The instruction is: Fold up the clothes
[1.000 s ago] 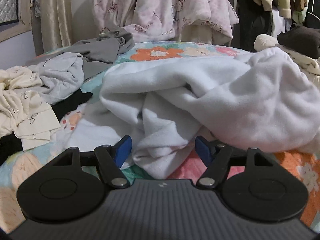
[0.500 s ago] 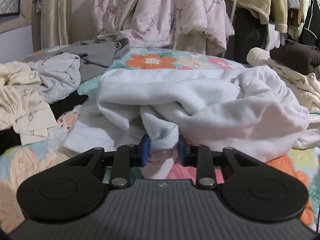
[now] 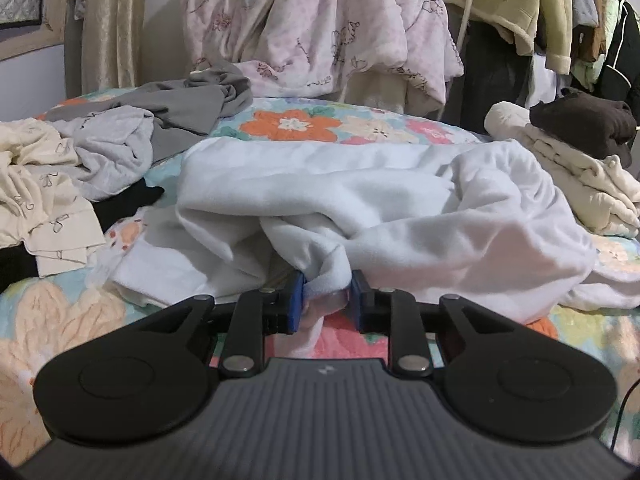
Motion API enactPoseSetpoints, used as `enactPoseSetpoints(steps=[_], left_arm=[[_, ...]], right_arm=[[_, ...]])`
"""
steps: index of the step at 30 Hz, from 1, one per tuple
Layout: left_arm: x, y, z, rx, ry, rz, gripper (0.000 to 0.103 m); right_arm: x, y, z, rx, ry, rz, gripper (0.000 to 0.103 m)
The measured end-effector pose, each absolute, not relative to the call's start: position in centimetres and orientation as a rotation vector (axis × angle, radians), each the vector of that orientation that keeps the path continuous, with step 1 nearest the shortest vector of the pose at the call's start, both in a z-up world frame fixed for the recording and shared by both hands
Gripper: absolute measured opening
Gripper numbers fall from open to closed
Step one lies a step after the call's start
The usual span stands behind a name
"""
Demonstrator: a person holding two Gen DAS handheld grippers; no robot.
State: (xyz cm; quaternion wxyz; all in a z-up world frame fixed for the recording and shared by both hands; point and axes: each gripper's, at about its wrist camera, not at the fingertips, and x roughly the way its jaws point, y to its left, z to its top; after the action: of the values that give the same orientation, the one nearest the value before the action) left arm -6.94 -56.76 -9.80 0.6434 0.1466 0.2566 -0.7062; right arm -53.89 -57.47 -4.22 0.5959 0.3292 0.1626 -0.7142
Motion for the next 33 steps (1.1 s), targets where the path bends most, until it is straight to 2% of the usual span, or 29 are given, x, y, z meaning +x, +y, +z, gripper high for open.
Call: enactPoseSetpoints(steps=[6,11,14,15,16,17,20,24,26,30,33], left_arm=[[-7.3,-56.9,-9.8,0.366,0.585,-1.575,0.023],[-7.0,-56.6,-9.7,0.366,0.615,-1.578,0.023],[-6.8,-56.5,-9.7,0.353,0.639,-1.577,0.023],[-6.7,-56.4,-9.7,0.351,0.645,-1.576,0.023],[-6.8,-56.2,-9.5,0.362,0.632,-1.574,0.023],[-7.0,-56.0,-9.3,0.372,0.617,-1.576,0.023],[-7.3,-55.3,-8.8,0.388,0.596,-1.579,0.027],[-7.2,-54.7,-8.1,0.369,0.644,-1.626,0.038],[-7.4,-54.4,-7.7,0.361,0.652,-1.657,0.039],[-9.0,-53.5,-6.7,0.372,0.607,-1.784,0.057],[-10.8,-53.1,-6.5,0.406,0.556,-1.855,0.062]], right_arm=[[-47.7,-60.2,-6.4,0.886,0.253,-1.251,0.057],[-45.2,-64.0,-11.2,1.065,0.174,-1.152,0.057],[-43.7,-65.2,-12.6,1.074,0.152,-1.149,0.058],[-43.2,-65.4,-12.8,1.053,0.15,-1.145,0.056],[-42.9,-65.4,-12.7,1.033,0.145,-1.137,0.048],[-42.5,-65.5,-12.6,1.018,0.149,-1.124,0.026],[-41.5,-64.5,-10.7,0.909,0.184,-1.104,0.019],[-41.1,-61.3,-6.9,0.797,0.162,-1.014,0.018],[-41.0,-59.9,-5.2,0.772,0.135,-0.973,0.018],[-40.8,-58.9,-2.9,0.783,0.097,-0.929,0.018],[-40.4,-58.3,-1.5,0.773,0.08,-0.892,0.018]])
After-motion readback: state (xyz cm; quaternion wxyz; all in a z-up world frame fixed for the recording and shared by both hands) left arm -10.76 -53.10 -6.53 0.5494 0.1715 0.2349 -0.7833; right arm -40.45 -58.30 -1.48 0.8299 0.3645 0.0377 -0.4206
